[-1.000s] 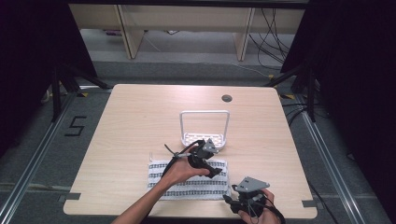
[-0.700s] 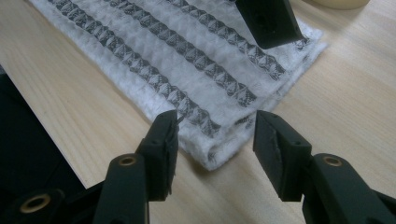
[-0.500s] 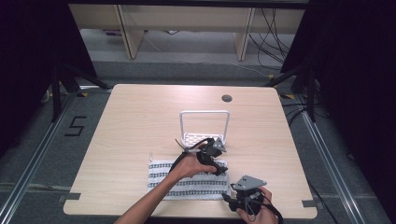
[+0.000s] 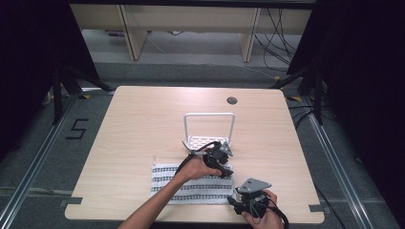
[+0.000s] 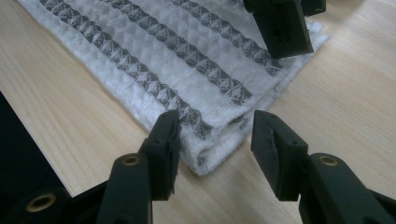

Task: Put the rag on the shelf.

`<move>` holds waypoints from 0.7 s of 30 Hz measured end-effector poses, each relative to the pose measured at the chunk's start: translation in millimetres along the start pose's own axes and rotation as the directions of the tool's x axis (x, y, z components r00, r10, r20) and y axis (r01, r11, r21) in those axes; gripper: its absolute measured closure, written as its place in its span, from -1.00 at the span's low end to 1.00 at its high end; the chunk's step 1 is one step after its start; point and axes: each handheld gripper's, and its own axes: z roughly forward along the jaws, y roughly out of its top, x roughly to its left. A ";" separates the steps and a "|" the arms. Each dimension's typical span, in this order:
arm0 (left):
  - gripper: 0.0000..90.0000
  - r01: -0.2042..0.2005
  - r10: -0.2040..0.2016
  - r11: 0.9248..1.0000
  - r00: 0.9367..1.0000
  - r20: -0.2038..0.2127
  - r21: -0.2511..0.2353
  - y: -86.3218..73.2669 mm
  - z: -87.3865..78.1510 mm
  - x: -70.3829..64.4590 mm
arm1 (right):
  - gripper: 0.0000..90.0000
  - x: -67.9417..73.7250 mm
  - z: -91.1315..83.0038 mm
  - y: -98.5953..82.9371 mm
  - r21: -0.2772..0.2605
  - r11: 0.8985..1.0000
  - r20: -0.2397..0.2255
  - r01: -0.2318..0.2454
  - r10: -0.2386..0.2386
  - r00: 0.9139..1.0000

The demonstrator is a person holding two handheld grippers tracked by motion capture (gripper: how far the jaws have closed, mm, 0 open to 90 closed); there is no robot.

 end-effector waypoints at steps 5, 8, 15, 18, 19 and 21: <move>0.35 -0.004 0.004 1.000 1.000 0.001 0.002 0.0 -0.2 -1.5 | 0.30 -1.2 3.1 -1.3 0.020 1.000 -0.016 -0.004 0.004 1.000; 0.54 -0.016 0.016 1.000 1.000 0.003 0.000 0.0 -0.2 -1.8 | 0.43 -1.5 4.3 -2.0 0.009 0.999 -0.031 -0.048 0.048 0.998; 0.87 0.002 -0.002 1.000 1.000 0.013 0.008 0.0 -1.1 -4.6 | 0.79 -4.2 3.9 -0.4 0.018 1.000 -0.042 -0.012 0.013 0.999; 0.89 -0.013 0.013 1.000 1.000 0.003 0.008 0.7 -3.3 -5.7 | 0.88 -3.5 4.7 -0.1 0.007 1.000 -0.039 -0.007 0.007 0.999; 0.89 -0.009 0.009 1.000 1.000 -0.002 0.004 0.8 -5.3 -6.2 | 0.89 -3.6 4.5 0.0 0.006 1.000 -0.038 -0.005 0.005 0.999; 0.89 -0.004 0.004 1.000 1.000 -0.007 -0.005 1.0 -7.4 -6.4 | 0.90 -3.9 4.1 0.1 0.006 1.000 -0.038 -0.004 0.004 0.999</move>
